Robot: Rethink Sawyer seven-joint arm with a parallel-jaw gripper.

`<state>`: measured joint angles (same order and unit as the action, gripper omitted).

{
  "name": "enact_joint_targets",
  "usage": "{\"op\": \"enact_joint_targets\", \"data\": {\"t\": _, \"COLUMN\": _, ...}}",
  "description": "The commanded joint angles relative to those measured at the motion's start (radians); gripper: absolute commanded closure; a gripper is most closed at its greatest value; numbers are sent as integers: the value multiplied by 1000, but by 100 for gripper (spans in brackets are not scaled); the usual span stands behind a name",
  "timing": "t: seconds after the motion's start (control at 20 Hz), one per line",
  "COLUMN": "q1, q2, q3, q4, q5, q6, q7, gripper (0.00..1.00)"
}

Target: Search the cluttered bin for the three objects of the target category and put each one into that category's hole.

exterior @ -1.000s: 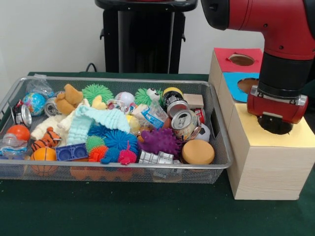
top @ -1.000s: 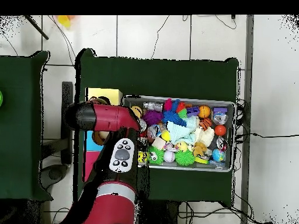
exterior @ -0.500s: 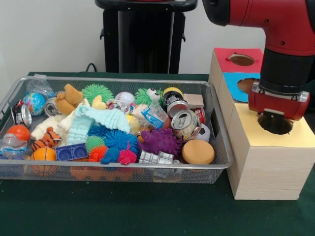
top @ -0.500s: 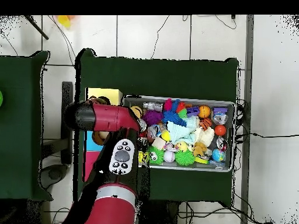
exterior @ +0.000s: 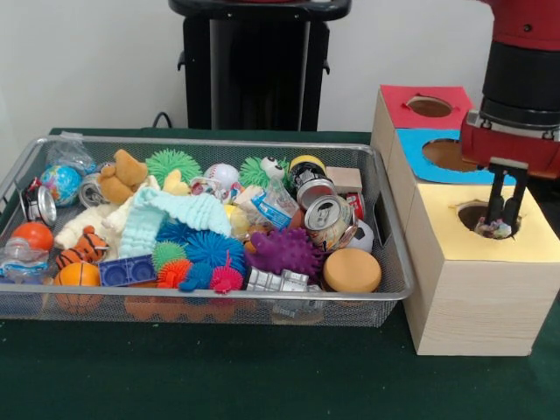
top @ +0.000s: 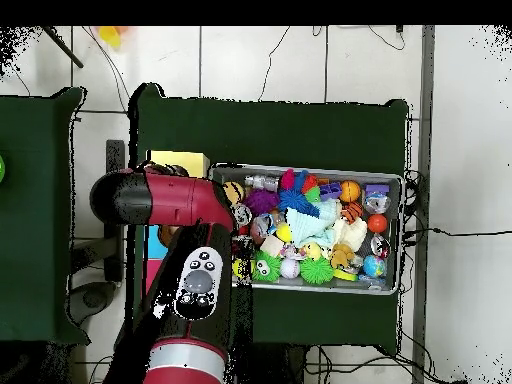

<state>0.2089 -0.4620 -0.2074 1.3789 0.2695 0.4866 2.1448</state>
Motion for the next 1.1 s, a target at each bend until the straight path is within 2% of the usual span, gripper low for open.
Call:
{"op": "enact_joint_targets", "data": {"t": 0.05, "q1": -6, "q2": -24, "q3": 22, "q4": 58, "q5": -37, "q6": 127, "q7": 94, "gripper": 100}}
{"op": "enact_joint_targets", "data": {"t": 0.45, "q1": -43, "q2": -28, "q3": 58, "q4": 72, "q5": -39, "q6": 89, "q7": 56, "gripper": 100}}
{"op": "enact_joint_targets", "data": {"t": 0.5, "q1": -42, "q2": -26, "q3": 54, "q4": 66, "q5": -47, "q6": 88, "q7": 52, "gripper": 0}}
{"op": "enact_joint_targets", "data": {"t": 1.1, "q1": -37, "q2": -25, "q3": 29, "q4": 52, "q5": -41, "q6": 95, "q7": 80, "gripper": 0}}
